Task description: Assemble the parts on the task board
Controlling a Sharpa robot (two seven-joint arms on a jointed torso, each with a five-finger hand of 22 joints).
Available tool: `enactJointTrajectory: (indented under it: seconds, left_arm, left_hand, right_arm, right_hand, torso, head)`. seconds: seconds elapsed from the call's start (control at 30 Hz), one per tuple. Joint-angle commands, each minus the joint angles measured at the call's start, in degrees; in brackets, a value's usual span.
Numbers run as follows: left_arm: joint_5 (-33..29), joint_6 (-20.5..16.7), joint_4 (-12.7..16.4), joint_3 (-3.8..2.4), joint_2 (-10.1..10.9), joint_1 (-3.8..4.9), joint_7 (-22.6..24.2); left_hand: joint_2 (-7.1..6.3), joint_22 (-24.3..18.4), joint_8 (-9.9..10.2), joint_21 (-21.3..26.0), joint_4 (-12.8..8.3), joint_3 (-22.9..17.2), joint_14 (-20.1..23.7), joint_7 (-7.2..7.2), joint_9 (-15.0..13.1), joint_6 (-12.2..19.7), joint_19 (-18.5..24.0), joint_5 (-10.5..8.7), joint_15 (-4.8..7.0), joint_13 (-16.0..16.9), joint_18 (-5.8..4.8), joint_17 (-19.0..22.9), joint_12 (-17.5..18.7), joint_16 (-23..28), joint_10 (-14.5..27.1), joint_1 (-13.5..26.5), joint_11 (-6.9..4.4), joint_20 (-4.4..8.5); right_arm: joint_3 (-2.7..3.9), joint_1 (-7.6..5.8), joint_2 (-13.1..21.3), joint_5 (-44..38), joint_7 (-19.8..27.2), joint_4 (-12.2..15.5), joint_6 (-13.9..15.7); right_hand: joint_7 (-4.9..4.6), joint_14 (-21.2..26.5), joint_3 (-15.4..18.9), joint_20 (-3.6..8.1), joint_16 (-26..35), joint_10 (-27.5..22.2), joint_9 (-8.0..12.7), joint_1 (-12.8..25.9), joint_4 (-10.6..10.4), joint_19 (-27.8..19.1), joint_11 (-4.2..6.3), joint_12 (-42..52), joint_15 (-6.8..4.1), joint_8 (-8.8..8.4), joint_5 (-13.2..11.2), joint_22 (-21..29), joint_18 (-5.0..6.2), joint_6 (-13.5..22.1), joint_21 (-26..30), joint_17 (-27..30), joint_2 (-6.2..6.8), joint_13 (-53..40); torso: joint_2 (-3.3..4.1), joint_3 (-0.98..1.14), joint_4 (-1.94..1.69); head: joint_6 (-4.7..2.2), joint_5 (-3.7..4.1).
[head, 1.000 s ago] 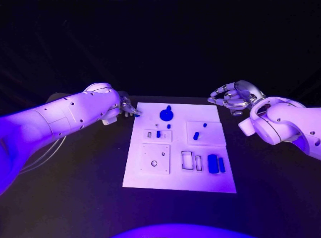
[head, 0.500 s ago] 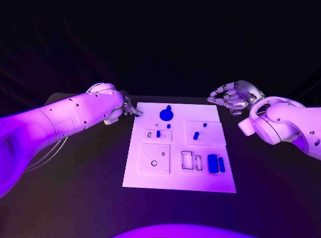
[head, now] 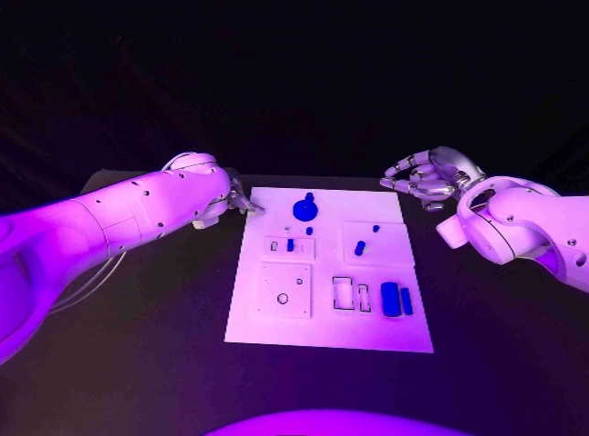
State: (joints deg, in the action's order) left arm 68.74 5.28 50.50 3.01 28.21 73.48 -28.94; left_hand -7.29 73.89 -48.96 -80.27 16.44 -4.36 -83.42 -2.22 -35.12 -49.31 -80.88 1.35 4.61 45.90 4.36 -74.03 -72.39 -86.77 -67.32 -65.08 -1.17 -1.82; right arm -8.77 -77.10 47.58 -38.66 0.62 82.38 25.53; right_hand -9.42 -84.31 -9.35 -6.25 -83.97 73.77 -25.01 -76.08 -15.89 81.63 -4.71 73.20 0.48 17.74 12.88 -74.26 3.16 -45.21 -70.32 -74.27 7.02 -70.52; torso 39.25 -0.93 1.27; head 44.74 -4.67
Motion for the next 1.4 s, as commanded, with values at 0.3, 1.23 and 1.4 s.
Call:
enactJointTrajectory:
  seconds: [0.3, 1.23, 1.4]
  left_arm:
    - [0.1, -0.8, -0.4, -0.01, -0.3, 0.06, -0.2]
    - [4.3, -2.8, -0.4, -0.11, -0.6, 0.26, 2.3]
    - [4.7, -2.2, -1.1, 0.00, -1.1, 0.26, 2.1]
  left_hand:
    - [1.88, 1.2, -1.6, -0.8, 0.3, 1.6, -5.4, 0.37, -0.7, -1.1, -0.6, 1.48, 0.35, 1.3, -0.78, -12.0, -1.1, -1.4, -1.7, 0.2, -0.68, 0.36]
    - [1.33, -2.5, -1.4, 1.7, 0.3, 6.8, -4.6, -0.64, -0.2, 1.6, 1.9, 1.47, -0.35, -5.6, 0.07, -9.9, 2.4, -0.3, 3.6, -2.8, 0.22, 0.16]
    - [1.36, -2.6, -1.4, 1.7, 0.3, 6.9, -4.6, -0.68, -0.2, 1.6, 1.9, 1.47, -0.38, -5.8, 0.09, -9.8, 2.5, -0.2, 3.8, -2.9, 0.26, 0.13]
  right_arm:
    - [0.01, 0.03, -0.1, -0.1, 0.0, 0.0, -0.2]
    - [0.01, 0.03, 0.0, -0.1, 0.0, 0.0, -0.2]
    - [0.01, 0.03, -0.1, -0.1, 0.0, 0.0, -0.2]
  right_hand:
    - [0.14, -2.8, -0.6, 0.28, 1.0, -0.5, -0.7, 1.8, -0.5, -0.4, 0.27, -0.4, -0.44, 1.10, 1.2, -5.1, 1.30, 0.4, 1.1, -4.3, 0.51, 0.2]
    - [0.14, -2.8, -0.6, 0.28, 1.0, -0.5, -0.7, 1.8, -0.5, -0.4, 0.27, -0.4, -0.44, 1.10, 1.2, -5.1, 1.30, 0.4, 1.1, -4.3, 0.51, 0.2]
    - [0.16, -2.8, -0.6, 0.31, 1.0, -0.5, -0.6, 2.0, -0.5, -0.4, 0.29, -0.4, -0.47, 1.36, 1.2, -5.1, 1.30, 0.5, 1.1, -4.4, 0.53, 0.3]
  torso:
    - [0.03, -0.03, 0.03]
    - [0.03, -0.09, -0.09]
    - [0.03, -0.10, 0.02]
  head:
    - [-0.10, 0.10]
    - [-0.24, 0.24]
    - [-0.24, 0.15]
